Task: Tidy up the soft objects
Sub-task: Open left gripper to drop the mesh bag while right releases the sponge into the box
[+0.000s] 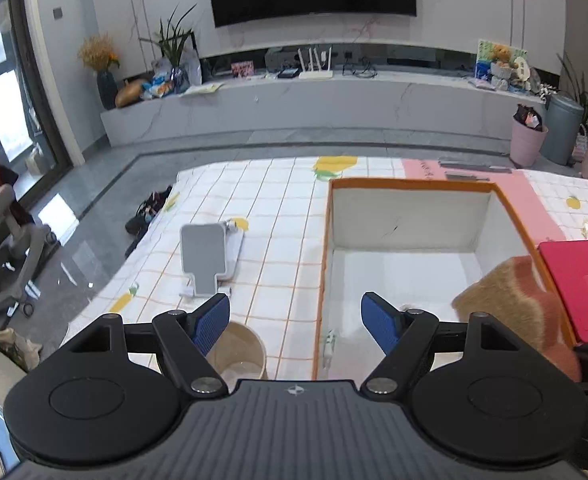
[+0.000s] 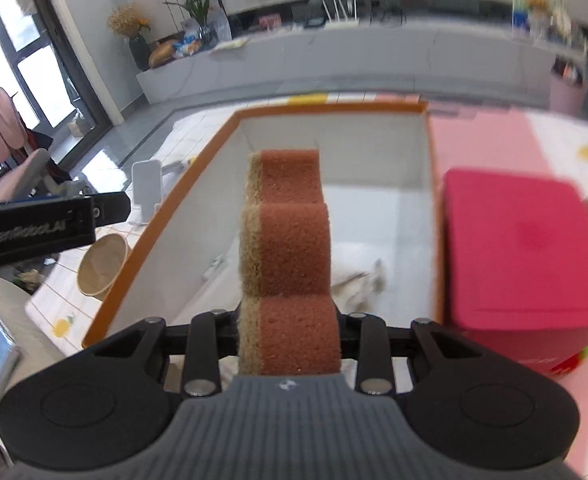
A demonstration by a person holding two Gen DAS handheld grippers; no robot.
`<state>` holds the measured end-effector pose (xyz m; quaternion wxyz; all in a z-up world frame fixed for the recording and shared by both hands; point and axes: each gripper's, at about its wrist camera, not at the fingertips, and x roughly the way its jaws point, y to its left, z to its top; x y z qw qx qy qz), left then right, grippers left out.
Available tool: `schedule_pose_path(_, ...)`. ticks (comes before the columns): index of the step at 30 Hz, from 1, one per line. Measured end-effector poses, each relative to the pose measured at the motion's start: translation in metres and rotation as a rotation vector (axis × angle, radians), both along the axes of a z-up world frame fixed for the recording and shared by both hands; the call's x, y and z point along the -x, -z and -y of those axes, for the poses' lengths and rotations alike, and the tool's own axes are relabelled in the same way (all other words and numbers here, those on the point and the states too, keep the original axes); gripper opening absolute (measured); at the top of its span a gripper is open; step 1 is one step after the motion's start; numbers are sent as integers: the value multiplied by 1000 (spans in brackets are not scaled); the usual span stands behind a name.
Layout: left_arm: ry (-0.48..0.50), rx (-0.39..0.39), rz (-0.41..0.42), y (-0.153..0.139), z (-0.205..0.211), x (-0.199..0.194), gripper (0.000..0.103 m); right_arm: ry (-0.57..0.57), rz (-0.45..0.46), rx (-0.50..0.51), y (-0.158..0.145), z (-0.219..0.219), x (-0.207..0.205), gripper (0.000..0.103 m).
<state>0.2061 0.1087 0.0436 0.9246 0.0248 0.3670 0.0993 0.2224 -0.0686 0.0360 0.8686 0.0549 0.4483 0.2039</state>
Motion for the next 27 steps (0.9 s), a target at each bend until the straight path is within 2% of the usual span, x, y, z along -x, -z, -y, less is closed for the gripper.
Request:
schedule_pose_path(4,-18,-1,-35,11,-7,-4,88,-5,-69,4,15,-12,-12,32)
schedule_pose_path(9,-39,25,-60,14,-12,-6,88,-16,-103,-51,24,-14,-20,32)
schedule_pose_path(13,-22,34,-57,13,-10,-4,88,-20,-114,-37,30,-17,-23,37)
schedule_pose_path(15,-10,35,-57,12,-8,-3,88,-25,-110,-10,32,-19,-23,44)
schedule_pose_path(18,12,32,-52,11,-3,-3,88,-48,-88,46,28,-22,-21,47)
schedule_pose_path(20,20,22,-52,11,0,-2,88,-63,-58,86,24,-23,-19,53)
schedule_pose_path(23,24,12,-57,12,3,-2,88,-85,-16,127,15,-20,-13,52)
schedule_pose_path(27,25,16,-56,10,3,-1,88,-117,46,195,-5,-16,-5,43)
